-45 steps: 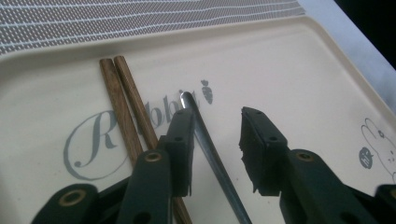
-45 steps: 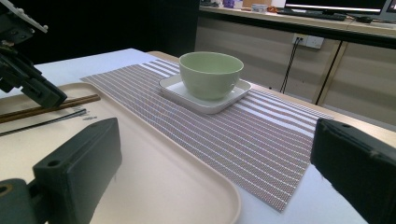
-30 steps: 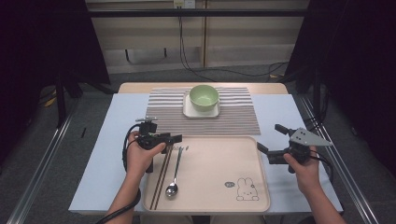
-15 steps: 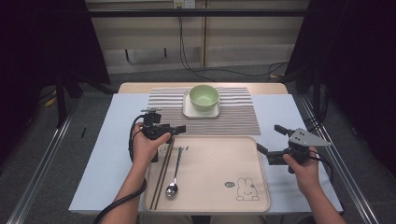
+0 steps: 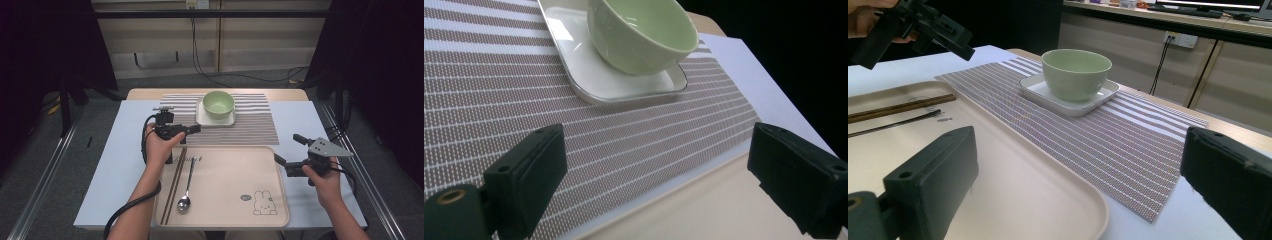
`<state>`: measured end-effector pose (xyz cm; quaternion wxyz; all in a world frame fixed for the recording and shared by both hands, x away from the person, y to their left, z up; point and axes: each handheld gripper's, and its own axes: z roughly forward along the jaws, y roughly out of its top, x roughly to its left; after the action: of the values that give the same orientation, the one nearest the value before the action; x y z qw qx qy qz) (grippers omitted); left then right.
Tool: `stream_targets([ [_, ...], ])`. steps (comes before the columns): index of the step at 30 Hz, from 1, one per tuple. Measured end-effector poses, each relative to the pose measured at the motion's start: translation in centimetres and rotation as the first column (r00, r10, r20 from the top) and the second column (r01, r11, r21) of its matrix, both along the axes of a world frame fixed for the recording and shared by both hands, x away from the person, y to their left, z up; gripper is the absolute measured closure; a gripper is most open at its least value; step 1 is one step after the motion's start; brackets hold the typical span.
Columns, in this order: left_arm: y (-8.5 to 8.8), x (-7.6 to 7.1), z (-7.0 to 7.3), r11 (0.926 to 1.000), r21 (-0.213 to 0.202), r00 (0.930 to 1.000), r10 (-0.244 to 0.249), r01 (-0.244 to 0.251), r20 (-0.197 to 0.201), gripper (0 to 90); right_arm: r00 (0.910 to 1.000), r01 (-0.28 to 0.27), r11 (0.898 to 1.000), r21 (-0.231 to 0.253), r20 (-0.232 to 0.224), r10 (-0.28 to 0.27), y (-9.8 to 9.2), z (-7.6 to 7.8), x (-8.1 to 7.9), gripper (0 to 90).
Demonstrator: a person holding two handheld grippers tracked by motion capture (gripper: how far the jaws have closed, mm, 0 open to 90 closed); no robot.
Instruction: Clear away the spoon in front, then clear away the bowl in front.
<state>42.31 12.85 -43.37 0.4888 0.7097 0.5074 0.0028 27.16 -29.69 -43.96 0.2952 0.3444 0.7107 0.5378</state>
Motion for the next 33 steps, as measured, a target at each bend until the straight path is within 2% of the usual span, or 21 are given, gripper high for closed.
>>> stream_targets([
  [1,-0.2,0.1,0.1,0.9998,-0.011,0.9998,0.019,-0.019,-0.001,8.5,1.0,-0.002,1.0,-0.003,0.001,0.002,0.0,0.0,0.0,1.8],
  [2,-0.1,0.3,0.2,0.9999,0.008,1.0,0.005,-0.005,0.003,8.3,1.0,-0.005,1.0,0.001,0.003,0.005,0.0,0.0,0.0,1.8],
  [3,-0.2,0.4,0.3,0.9998,-0.006,0.9997,0.021,-0.021,0.008,8.0,1.0,-0.003,1.0,-0.003,0.002,0.003,0.0,0.0,0.0,1.8],
  [6,-0.4,0.7,0.7,1.0,-0.001,0.9999,0.009,-0.009,0.015,8.0,0.9999,-0.011,1.0,-0.004,0.0,0.011,-0.1,0.0,-0.1,1.8],
  [8,-0.6,0.9,0.9,0.9997,-0.01,0.9996,0.022,-0.022,0.018,8.0,1.0,-0.008,1.0,-0.003,-0.001,0.008,-0.1,0.0,-0.1,1.8],
  [9,-0.6,1.1,1.0,0.9999,0.003,0.9997,0.012,-0.012,0.024,8.0,1.0,-0.008,1.0,-0.004,0.001,0.008,0.0,0.0,-0.1,1.8],
  [10,-0.8,1.2,1.1,0.9996,-0.015,0.9995,0.022,-0.022,0.021,7.9,0.9999,-0.011,1.0,-0.004,0.0,0.011,-0.1,0.0,-0.1,1.8],
  [11,-0.7,1.3,1.2,0.9999,-0.001,0.9996,0.014,-0.014,0.026,7.9,1.0,-0.008,1.0,-0.007,0.002,0.008,-0.1,0.0,-0.1,1.8],
  [13,-0.9,1.4,1.3,0.9995,-0.013,0.9993,0.028,-0.027,0.025,7.8,0.9999,-0.009,1.0,0.0,-0.004,0.009,0.0,0.0,-0.2,1.8],
  [14,-0.8,1.5,1.4,0.9999,-0.003,0.9994,0.015,-0.015,0.03,7.7,1.0,-0.006,1.0,0.001,-0.003,0.006,0.0,0.0,-0.2,1.8],
  [16,-0.9,1.6,1.5,0.9994,-0.017,0.9992,0.03,-0.029,0.027,7.6,1.0,-0.007,1.0,0.001,-0.001,0.007,0.0,0.0,-0.2,1.8],
  [17,-0.9,1.7,1.6,0.9998,-0.002,0.9994,0.022,-0.021,0.028,7.7,1.0,-0.008,1.0,-0.003,0.003,0.008,0.0,0.0,-0.2,1.8],
  [19,-1.0,1.9,1.6,0.9993,-0.013,0.9988,0.037,-0.036,0.032,7.7,1.0,-0.008,1.0,0.0,0.001,0.008,0.0,0.0,-0.2,1.8],
  [21,-0.9,2.0,1.8,0.9995,-0.003,0.999,0.032,-0.032,0.031,7.6,1.0,-0.008,1.0,-0.004,-0.001,0.008,0.0,0.0,-0.2,1.8],
  [33,-1.2,2.8,2.0,0.9981,-0.015,0.9979,0.06,-0.06,0.024,7.5,0.9999,-0.012,1.0,-0.003,0.001,0.012,0.0,0.0,-0.2,1.8],
])
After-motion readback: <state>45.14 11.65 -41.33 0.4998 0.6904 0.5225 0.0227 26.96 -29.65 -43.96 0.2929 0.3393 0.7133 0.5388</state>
